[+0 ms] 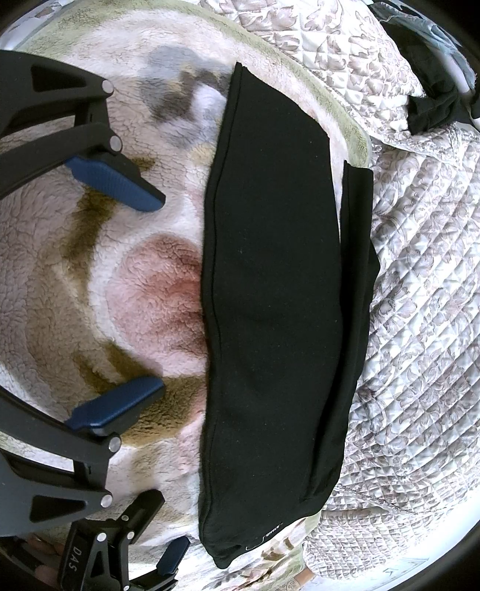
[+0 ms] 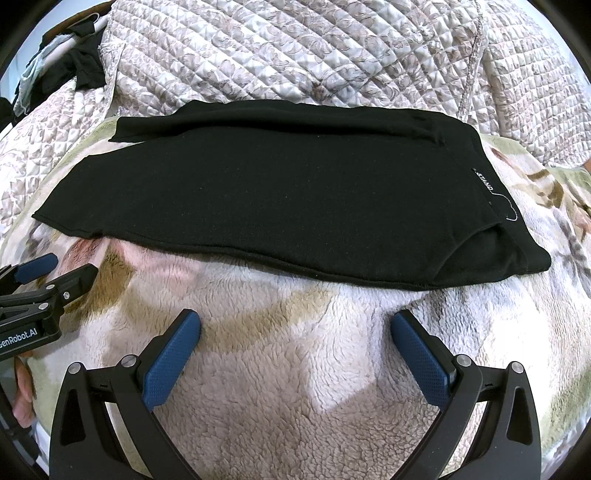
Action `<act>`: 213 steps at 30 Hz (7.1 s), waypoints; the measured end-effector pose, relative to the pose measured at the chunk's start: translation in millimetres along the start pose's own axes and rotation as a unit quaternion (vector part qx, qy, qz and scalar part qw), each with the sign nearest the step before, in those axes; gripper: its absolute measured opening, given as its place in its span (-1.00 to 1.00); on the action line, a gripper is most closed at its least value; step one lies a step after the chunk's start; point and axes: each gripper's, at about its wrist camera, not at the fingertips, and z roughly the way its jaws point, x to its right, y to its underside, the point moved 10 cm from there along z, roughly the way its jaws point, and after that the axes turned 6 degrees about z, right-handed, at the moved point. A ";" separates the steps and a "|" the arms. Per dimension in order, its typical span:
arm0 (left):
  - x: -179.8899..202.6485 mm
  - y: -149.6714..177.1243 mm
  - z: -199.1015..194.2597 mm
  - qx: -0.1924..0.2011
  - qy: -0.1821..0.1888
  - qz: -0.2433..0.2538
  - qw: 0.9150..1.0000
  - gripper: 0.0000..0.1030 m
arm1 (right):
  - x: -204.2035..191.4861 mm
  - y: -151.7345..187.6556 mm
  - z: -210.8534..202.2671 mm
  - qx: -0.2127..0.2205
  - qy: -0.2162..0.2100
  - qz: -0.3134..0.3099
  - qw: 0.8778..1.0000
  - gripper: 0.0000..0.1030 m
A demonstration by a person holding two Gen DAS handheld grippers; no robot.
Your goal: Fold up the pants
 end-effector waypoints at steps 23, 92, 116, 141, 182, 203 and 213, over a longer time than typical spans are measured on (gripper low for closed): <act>0.1 0.3 0.3 0.000 0.000 0.000 1.000 0.81 | -0.1 0.1 -0.3 0.001 0.001 0.000 1.000 1.00; -3.9 2.0 1.5 0.000 -0.001 -0.001 1.000 0.81 | 1.5 0.0 2.4 0.000 0.000 0.006 1.000 0.99; -6.3 -5.3 -0.2 -0.011 0.020 0.001 1.000 0.80 | -1.5 1.5 -7.1 -0.029 -0.029 -0.036 0.998 0.99; -110.3 -46.4 21.0 0.046 0.121 -0.249 0.960 0.48 | 152.1 -60.1 12.6 0.010 -0.130 0.317 0.940 0.53; -144.5 -47.8 36.5 0.034 0.055 -0.240 0.969 -0.92 | 184.3 -55.1 4.2 0.011 -0.144 0.480 0.865 0.27; -142.5 -47.2 -10.6 0.046 0.059 -0.222 0.972 -0.93 | 221.7 -56.3 -21.9 0.054 -0.091 0.428 0.897 -0.82; -138.5 28.0 -75.5 0.041 0.065 -0.232 0.970 -0.93 | 230.1 5.9 -84.7 0.035 -0.103 0.436 0.893 -0.82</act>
